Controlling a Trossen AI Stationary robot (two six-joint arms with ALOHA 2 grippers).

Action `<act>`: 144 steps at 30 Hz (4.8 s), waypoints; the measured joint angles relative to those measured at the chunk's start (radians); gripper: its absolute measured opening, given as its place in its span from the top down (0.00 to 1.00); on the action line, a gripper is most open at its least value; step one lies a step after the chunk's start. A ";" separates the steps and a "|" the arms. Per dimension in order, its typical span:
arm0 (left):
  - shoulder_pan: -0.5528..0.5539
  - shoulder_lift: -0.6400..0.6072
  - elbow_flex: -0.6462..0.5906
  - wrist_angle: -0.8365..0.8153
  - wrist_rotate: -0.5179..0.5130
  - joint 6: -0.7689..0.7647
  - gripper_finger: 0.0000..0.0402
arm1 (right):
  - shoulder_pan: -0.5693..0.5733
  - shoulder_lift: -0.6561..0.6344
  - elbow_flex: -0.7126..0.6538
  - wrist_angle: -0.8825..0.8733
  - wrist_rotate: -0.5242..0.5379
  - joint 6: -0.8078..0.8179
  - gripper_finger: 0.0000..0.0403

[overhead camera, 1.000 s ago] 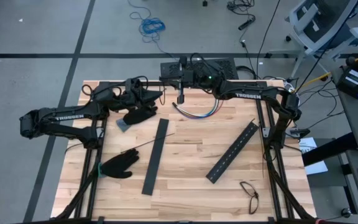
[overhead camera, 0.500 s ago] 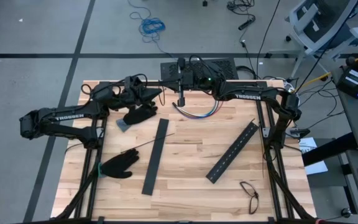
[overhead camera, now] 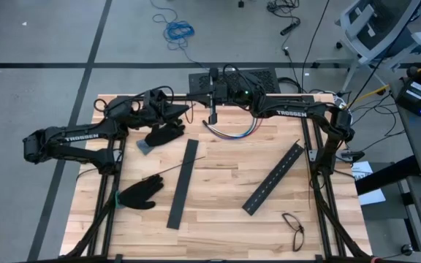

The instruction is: Ziptie cables

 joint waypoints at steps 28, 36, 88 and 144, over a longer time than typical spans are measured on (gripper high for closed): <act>0.008 0.000 0.000 -0.029 -0.001 0.005 1.00 | 0.000 0.002 -0.001 0.026 -0.029 0.031 1.00; 0.008 0.000 0.000 -0.028 -0.002 0.004 1.00 | 0.000 0.002 -0.001 0.014 -0.016 0.031 1.00; 0.008 0.018 0.001 0.002 -0.012 -0.029 1.00 | 0.016 0.000 -0.001 -0.011 -0.028 0.004 1.00; 0.042 -0.002 0.001 -0.050 -0.047 -0.055 1.00 | 0.014 0.001 -0.001 0.021 -0.082 0.006 1.00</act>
